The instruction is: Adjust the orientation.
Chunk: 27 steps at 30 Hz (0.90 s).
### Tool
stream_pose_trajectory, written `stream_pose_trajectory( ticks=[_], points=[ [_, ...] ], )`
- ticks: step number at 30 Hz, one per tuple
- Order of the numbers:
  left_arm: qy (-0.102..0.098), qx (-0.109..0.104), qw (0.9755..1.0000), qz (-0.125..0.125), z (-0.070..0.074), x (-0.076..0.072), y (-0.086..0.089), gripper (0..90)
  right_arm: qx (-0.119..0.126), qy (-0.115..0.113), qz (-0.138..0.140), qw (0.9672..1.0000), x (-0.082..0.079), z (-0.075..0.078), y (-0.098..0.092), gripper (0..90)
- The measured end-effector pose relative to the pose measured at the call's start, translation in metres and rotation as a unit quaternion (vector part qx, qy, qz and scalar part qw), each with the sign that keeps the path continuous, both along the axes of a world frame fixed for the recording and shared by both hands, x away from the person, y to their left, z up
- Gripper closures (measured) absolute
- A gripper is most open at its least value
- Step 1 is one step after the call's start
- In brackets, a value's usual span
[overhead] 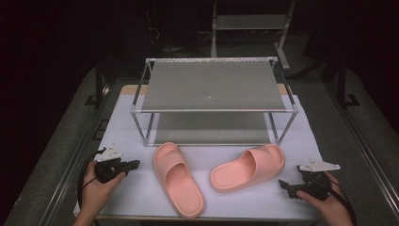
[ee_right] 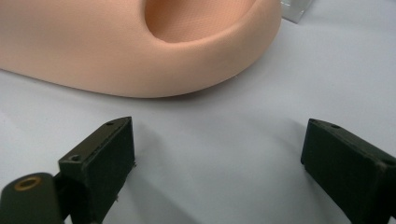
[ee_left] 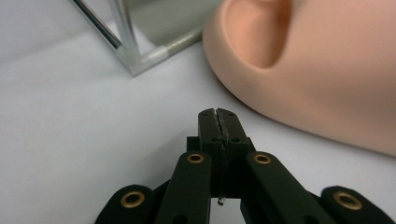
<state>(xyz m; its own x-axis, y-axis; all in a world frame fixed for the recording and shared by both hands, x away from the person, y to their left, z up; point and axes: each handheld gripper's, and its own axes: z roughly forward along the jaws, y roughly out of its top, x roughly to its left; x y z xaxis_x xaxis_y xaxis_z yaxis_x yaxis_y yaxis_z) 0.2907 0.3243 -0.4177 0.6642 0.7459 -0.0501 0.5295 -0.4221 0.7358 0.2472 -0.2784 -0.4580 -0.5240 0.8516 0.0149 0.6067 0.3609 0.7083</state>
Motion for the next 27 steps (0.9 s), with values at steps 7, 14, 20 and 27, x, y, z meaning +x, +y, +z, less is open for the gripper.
stream_pose_trajectory(
  ticks=[7,14,20,27],
  points=[
    [-0.009,-0.007,0.9999,0.008,0.004,0.020,-0.006,90.0,0.000,0.001,0.000,1.0000,0.000,0.000,0.000,9.0],
    [-0.006,0.004,1.0000,-0.005,0.000,0.036,-0.025,90.0,0.000,0.001,0.000,1.0000,0.000,0.000,0.000,9.0],
    [0.002,0.015,0.9996,-0.023,-0.004,0.041,-0.042,90.0,0.000,0.001,0.000,1.0000,0.000,0.000,0.000,9.0],
    [-0.002,0.013,0.9996,-0.023,-0.005,0.048,-0.049,90.0,0.000,0.001,0.000,1.0000,0.000,0.000,0.000,9.0]
  ],
)
